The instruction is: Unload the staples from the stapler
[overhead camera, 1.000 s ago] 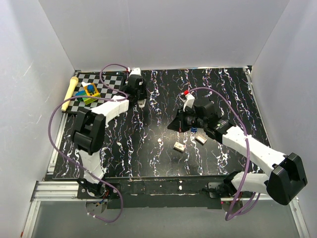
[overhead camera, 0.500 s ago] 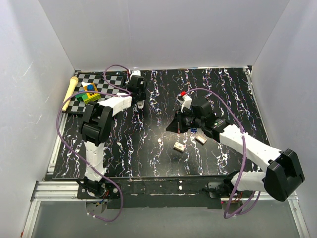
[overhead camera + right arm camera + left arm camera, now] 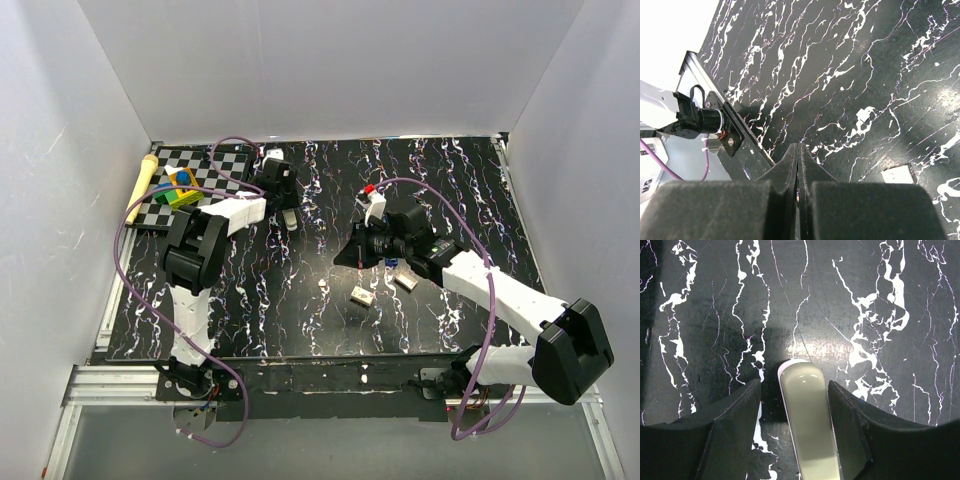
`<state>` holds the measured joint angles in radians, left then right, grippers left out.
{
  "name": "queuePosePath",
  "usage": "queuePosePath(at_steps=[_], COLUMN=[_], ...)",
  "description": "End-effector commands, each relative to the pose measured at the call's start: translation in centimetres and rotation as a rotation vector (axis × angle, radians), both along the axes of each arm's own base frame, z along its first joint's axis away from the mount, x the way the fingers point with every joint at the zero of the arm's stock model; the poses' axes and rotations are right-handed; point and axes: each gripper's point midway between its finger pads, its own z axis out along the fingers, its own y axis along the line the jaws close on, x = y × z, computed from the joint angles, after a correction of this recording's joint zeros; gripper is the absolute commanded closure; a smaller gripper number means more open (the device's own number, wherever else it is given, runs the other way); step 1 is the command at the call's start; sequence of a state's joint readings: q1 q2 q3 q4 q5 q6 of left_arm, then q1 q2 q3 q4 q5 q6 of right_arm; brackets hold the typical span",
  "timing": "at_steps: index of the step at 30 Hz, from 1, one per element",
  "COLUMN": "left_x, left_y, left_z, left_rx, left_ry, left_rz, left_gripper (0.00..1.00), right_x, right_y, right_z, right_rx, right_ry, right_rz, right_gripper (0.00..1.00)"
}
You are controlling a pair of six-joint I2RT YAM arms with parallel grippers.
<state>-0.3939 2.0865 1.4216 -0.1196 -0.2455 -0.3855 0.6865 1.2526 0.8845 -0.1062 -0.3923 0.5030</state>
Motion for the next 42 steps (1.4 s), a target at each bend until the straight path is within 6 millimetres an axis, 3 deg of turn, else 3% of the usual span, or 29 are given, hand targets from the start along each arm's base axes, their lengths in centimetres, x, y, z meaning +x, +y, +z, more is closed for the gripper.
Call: queuePosePath(at_steps=[1, 8, 15, 18, 22, 28, 32, 38, 42], left_x=[0.3, -0.8, -3.4, -5.4, -8.2, -11.4, -13.4, -16.2, -17.0], left_y=[-0.2, -0.4, -2.0, -3.5, -4.6, -4.5, -4.1, -3.2, -2.1], left_z=[5.4, 9.5, 12.4, 13.4, 14.8, 18.1, 19.5, 20.3, 19.6], left_rx=[-0.041, -0.075, -0.178, -0.252, -0.314, -0.332, -0.331, -0.341, -0.301], left_ry=[-0.094, -0.134, -0.111, -0.078, -0.046, -0.065, -0.069, -0.081, -0.102], left_rz=[-0.007, -0.045, -0.134, -0.207, -0.278, -0.344, -0.392, -0.410, -0.395], left_gripper=[0.43, 0.40, 0.35, 0.28, 0.28, 0.20, 0.02, 0.02, 0.02], right_x=[0.3, 1.2, 3.6, 4.9, 6.9, 9.6, 11.1, 13.6, 15.3], right_y=[0.0, -0.5, -2.4, -3.7, -6.3, -10.1, -11.7, -13.8, -14.7], right_z=[1.4, 2.7, 2.5, 2.1, 1.9, 1.2, -0.1, -2.3, -3.5], right_rx=[0.028, -0.021, -0.112, -0.165, -0.238, -0.324, -0.368, -0.504, -0.566], right_ry=[-0.035, -0.052, -0.045, -0.020, 0.002, 0.084, 0.111, 0.109, 0.121], right_rz=[-0.013, -0.047, -0.153, -0.214, -0.320, -0.467, -0.527, -0.576, -0.596], right_gripper=[0.99, 0.96, 0.75, 0.63, 0.50, 0.38, 0.33, 0.26, 0.24])
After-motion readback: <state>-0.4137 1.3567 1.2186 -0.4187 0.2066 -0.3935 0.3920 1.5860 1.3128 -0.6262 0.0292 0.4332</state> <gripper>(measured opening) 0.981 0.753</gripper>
